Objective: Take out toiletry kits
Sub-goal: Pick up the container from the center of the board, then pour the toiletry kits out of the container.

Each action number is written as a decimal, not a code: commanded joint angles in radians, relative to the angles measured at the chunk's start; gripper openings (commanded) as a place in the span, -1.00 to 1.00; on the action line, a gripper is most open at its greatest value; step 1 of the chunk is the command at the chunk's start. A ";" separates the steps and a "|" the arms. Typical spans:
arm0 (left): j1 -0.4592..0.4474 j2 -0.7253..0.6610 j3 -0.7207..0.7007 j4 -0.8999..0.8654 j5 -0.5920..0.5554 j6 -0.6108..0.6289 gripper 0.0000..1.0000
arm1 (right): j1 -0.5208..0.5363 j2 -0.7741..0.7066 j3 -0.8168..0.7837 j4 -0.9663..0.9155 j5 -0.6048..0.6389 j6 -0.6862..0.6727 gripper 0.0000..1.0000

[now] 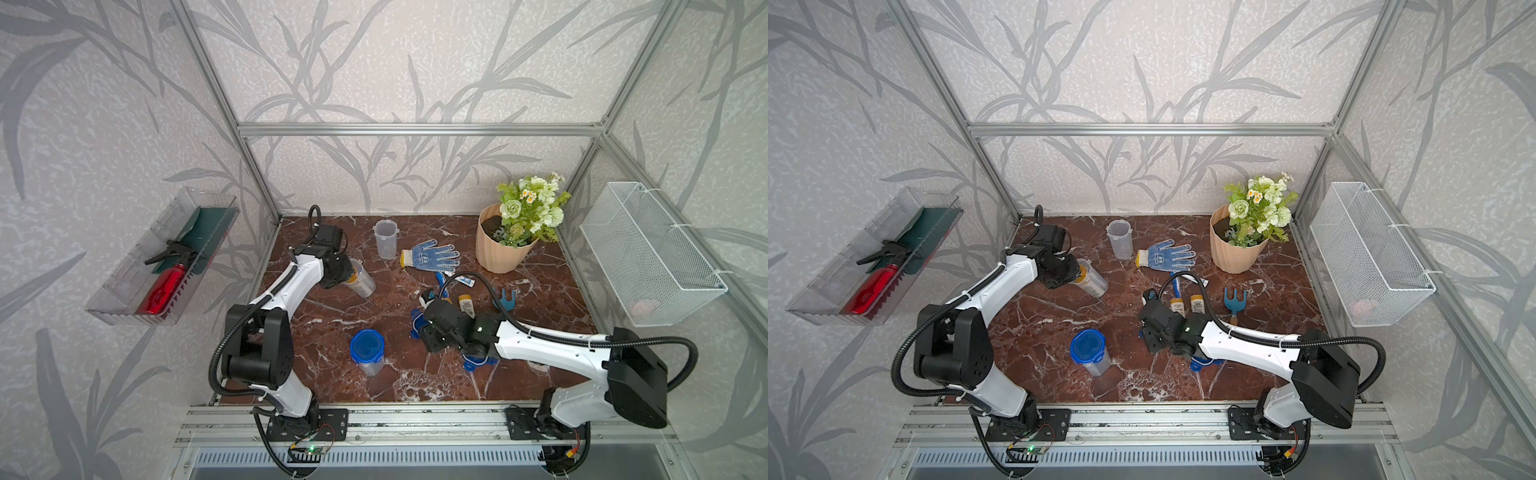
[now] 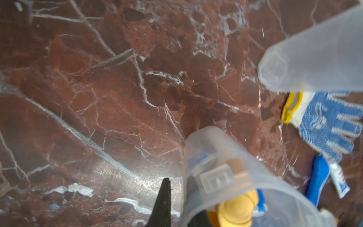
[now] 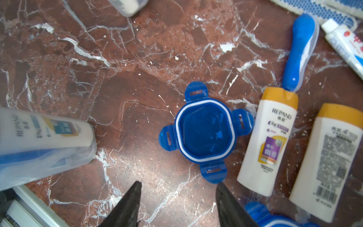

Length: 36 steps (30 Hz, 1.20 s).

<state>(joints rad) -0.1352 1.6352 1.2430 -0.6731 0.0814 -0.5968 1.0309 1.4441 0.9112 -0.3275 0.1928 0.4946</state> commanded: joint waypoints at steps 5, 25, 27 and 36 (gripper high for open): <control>-0.006 -0.054 0.026 -0.066 0.110 0.009 -1.00 | -0.036 -0.043 0.037 0.151 -0.008 -0.217 0.44; -0.031 -0.135 -0.029 0.315 0.822 -0.188 -1.00 | -0.015 -0.260 -0.142 0.492 0.195 -1.022 0.98; -0.044 -0.131 -0.028 0.311 0.816 -0.179 -1.00 | -0.015 -0.224 -0.111 0.499 0.203 -1.056 0.98; -0.079 -0.149 -0.045 0.326 0.843 -0.179 -1.00 | -0.074 0.024 0.074 0.631 0.203 -1.120 0.98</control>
<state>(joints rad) -0.2058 1.5131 1.2041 -0.4122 0.8497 -0.7605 0.9863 1.4326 0.9360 0.2153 0.3813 -0.5896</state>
